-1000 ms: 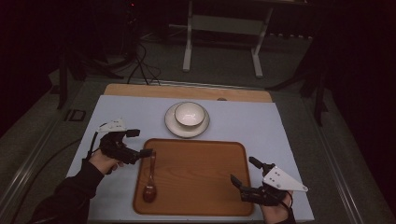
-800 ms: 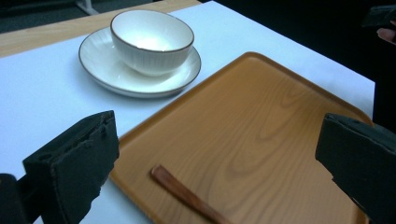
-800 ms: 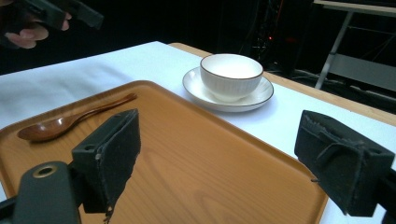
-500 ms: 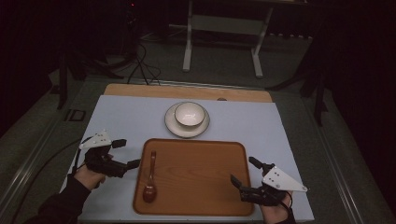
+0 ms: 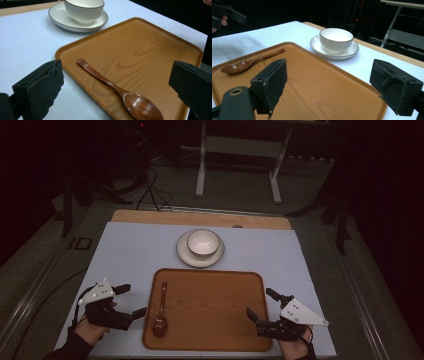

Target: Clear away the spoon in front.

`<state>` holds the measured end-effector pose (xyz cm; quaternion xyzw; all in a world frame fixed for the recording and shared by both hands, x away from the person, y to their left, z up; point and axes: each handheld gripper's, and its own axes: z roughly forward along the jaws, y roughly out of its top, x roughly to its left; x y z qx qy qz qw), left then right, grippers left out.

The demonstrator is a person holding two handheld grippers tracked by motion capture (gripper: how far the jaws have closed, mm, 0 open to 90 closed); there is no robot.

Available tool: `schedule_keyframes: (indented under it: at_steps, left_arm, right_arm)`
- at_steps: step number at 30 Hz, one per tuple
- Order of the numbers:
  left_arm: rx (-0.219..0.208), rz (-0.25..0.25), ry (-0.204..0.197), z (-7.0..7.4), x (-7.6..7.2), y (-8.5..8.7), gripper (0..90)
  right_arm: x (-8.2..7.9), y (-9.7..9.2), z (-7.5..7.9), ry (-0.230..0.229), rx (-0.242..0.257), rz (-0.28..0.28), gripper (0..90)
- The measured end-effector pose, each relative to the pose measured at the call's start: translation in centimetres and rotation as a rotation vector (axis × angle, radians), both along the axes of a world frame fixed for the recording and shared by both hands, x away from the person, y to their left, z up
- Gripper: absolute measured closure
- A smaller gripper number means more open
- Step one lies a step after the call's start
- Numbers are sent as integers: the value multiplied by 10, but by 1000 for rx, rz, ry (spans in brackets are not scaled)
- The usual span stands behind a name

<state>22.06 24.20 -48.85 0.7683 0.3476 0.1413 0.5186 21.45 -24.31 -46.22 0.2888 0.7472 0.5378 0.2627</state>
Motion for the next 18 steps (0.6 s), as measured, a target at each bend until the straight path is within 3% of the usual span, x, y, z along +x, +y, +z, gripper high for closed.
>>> schedule_keyframes:
  at_steps: [4, 8, 18]
  left_arm:
    - [-1, -18, -24, -2, -7, 1, 0]
    - [-33, -7, -51, -7, -12, 4, 0]
    - [-51, -12, -53, -18, -11, 3, 0]
  right_arm:
    - [0, 0, 0, 1, -2, 3, 142]
    - [0, 0, 0, 2, -1, 4, 142]
    - [4, 0, -4, 17, -4, 4, 142]
